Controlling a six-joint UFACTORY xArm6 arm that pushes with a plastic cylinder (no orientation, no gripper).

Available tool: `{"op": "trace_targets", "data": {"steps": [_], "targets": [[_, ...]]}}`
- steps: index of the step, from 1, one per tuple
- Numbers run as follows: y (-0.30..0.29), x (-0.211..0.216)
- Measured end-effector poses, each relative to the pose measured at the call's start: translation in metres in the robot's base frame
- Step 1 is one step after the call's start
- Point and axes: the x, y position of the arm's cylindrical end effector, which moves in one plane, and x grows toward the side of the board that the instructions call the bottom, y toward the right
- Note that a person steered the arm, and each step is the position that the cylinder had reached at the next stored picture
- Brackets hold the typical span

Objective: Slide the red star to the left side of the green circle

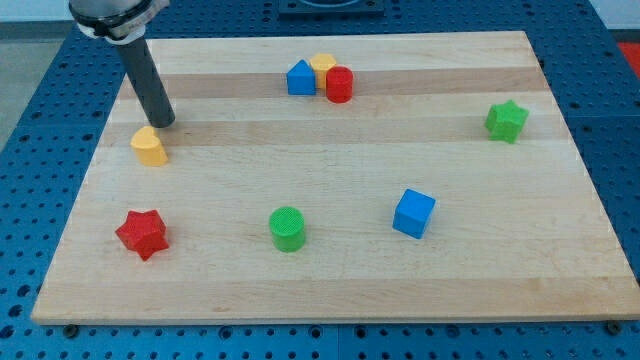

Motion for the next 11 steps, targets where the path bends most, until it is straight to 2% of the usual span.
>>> {"op": "trace_targets", "data": {"steps": [1,2,3,4,5,8,11], "targets": [[-0.014,0.043],[-0.014,0.114],[-0.014,0.138],[-0.014,0.144],[-0.016,0.185],[0.001,0.184],[0.191,0.197]]}}
